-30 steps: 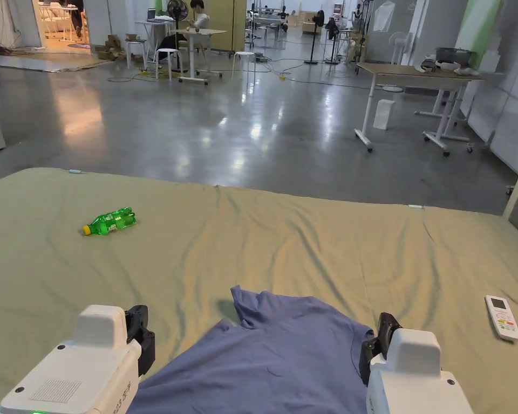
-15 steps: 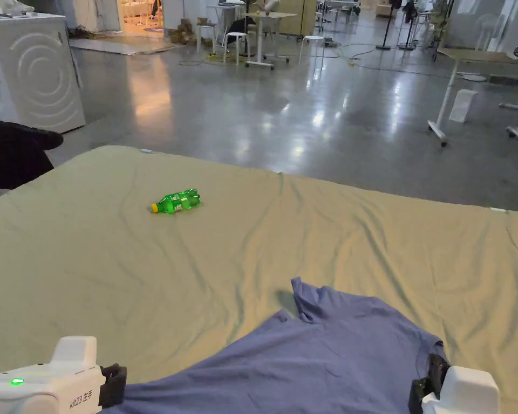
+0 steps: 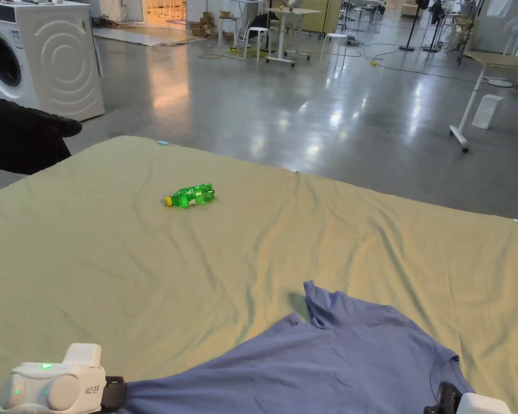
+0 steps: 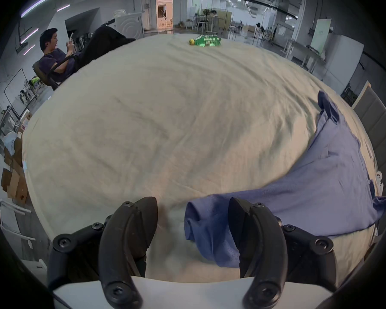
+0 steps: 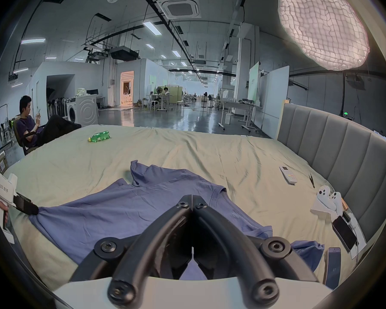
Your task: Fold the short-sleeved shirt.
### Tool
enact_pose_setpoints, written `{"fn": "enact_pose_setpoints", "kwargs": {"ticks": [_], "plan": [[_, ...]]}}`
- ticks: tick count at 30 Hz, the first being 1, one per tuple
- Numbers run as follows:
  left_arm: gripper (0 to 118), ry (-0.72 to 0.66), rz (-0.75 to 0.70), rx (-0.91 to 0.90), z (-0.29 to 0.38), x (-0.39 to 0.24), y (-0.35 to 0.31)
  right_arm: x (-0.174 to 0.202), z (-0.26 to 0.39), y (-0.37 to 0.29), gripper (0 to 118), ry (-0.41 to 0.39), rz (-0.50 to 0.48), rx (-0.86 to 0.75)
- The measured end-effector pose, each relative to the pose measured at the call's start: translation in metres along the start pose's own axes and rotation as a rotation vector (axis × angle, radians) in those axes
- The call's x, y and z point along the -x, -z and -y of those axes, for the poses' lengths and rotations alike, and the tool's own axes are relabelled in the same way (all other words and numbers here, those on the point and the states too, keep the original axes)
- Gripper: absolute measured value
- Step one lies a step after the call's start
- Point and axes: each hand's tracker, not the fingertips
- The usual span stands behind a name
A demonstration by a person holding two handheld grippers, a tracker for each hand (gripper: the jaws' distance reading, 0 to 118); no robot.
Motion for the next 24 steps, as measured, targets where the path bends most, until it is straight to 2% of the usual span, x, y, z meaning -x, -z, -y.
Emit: {"fn": "enact_pose_setpoints", "kwargs": {"ticks": [2, 3, 5, 6, 7, 9, 13, 14, 15, 16, 17, 18, 21, 24], "plan": [[63, 0.014, -0.011, -0.022, 0.003, -0.006, -0.004, -0.001, -0.002, 0.002, 0, -0.001, -0.002, 0.007], [58, 0.021, -0.008, -0.025, 0.002, -0.009, -0.006, -0.001, -0.002, 0.004, 0, 0.0, -0.004, 0.01], [25, 0.091, 0.037, -0.029, 0.001, -0.028, -0.019, -0.003, -0.001, 0.012, 0, 0.011, -0.012, 0.021], [14, 0.131, 0.038, -0.025, 0.002, -0.035, -0.018, -0.003, -0.001, 0.015, 0, 0.021, -0.018, 0.021], [9, 0.174, 0.023, -0.025, 0.002, -0.042, -0.017, -0.004, -0.003, 0.019, 0, 0.024, -0.027, 0.025], [7, 0.218, -0.008, -0.022, 0.003, -0.047, -0.019, -0.003, -0.008, 0.033, 0, 0.012, -0.049, 0.048], [6, 0.132, 0.027, -0.05, 0.001, -0.038, -0.028, -0.014, -0.022, 0.086, 4, -0.02, -0.083, 0.093], [6, 0.134, 0.025, -0.061, 0.002, -0.038, -0.031, -0.017, -0.027, 0.104, 14, -0.036, -0.091, 0.108], [6, 0.134, 0.025, -0.058, 0.003, -0.039, -0.035, -0.02, -0.031, 0.124, 31, -0.055, -0.104, 0.138], [6, 0.128, 0.024, -0.063, 0.004, -0.041, -0.043, -0.022, -0.035, 0.145, 55, -0.072, -0.119, 0.17], [6, 0.112, 0.027, -0.079, 0.005, -0.041, -0.047, -0.023, -0.039, 0.162, 64, -0.087, -0.135, 0.219], [6, 0.102, 0.027, -0.086, 0.005, -0.042, -0.05, -0.024, -0.039, 0.18, 63, -0.084, -0.14, 0.304], [6, 0.082, 0.021, -0.102, 0.003, -0.036, -0.049, -0.027, -0.043, 0.243, 63, -0.192, -0.148, 0.323], [6, 0.078, 0.008, -0.122, 0.002, -0.031, -0.045, -0.025, -0.049, 0.283, 70, -0.209, -0.165, 0.349]]}}
